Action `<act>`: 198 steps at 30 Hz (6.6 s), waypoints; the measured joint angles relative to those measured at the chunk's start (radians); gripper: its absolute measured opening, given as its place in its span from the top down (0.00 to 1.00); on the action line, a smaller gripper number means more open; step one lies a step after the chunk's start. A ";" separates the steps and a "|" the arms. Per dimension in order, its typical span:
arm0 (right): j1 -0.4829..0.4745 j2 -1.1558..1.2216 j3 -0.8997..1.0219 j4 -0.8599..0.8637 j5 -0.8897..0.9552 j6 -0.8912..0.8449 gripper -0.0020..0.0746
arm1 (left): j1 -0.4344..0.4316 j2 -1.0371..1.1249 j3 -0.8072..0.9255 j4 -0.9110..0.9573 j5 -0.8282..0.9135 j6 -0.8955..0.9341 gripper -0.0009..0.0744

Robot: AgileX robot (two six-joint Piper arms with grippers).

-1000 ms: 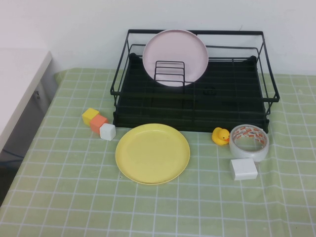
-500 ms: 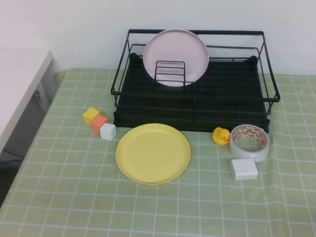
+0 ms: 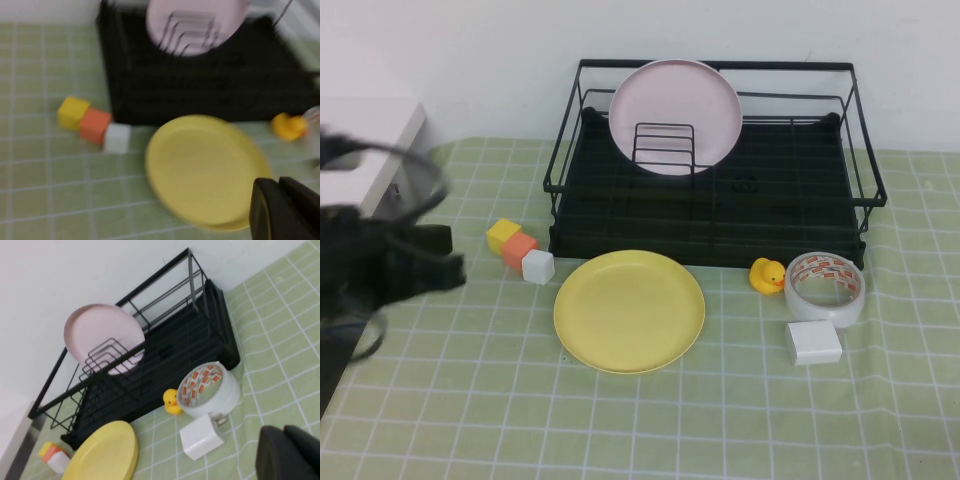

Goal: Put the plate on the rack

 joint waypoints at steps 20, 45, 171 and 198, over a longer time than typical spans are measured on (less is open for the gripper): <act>0.000 0.000 0.000 0.011 0.019 -0.065 0.96 | -0.093 0.967 -0.798 0.539 0.615 -0.472 0.46; 0.000 0.000 0.000 0.011 0.021 -0.074 0.96 | -0.140 1.206 -0.840 0.522 0.347 -0.564 0.92; 0.000 0.759 -0.457 0.381 0.491 -0.914 0.74 | -0.231 1.258 -0.977 0.424 0.423 -0.453 0.48; 0.000 0.759 -0.457 0.358 0.497 -0.914 0.74 | -0.031 1.298 -0.979 -0.105 0.543 -0.075 0.98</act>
